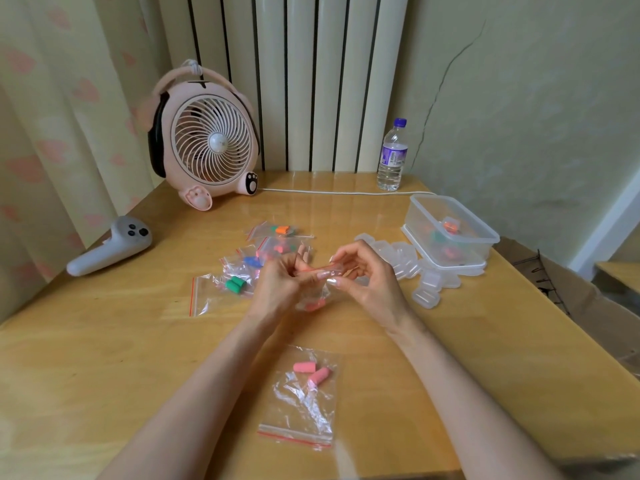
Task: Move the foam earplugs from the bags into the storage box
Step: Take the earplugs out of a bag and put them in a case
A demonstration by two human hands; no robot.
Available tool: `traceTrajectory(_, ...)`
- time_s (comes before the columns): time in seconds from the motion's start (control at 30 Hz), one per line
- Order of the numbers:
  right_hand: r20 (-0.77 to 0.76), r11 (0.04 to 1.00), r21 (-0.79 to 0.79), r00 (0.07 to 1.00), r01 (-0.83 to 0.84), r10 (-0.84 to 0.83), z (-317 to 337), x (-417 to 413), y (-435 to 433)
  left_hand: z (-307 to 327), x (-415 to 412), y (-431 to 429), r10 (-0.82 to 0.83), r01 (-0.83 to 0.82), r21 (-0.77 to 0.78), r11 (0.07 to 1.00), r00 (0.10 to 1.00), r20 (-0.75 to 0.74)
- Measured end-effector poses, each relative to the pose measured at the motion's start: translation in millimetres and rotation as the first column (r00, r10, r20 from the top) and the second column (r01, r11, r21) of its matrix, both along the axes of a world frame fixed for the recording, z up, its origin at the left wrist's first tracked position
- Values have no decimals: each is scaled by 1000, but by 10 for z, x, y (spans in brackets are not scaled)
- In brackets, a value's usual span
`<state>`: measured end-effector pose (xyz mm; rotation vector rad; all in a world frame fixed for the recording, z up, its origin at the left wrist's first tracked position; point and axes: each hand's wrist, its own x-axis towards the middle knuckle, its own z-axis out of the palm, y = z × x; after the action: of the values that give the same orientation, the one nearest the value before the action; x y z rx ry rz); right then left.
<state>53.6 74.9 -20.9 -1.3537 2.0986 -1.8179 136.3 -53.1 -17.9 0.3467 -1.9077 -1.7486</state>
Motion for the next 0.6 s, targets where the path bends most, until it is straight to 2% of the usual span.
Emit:
traceTrajectory(0.2,-82,999,50,997,-6,10,-3,-20,14,3,8,-6,-13,14,-21,1000,999,41)
traceTrajectory(0.43,-70,992,70,993,104,-99,-32,-88,41,-35,-3,-93,-118,116,-240,964,993,6)
traceTrajectory(0.6,-56,994,80,996,80,-76,-15,-71,60,-23,1,-110,-87,87,-309,947,996,12)
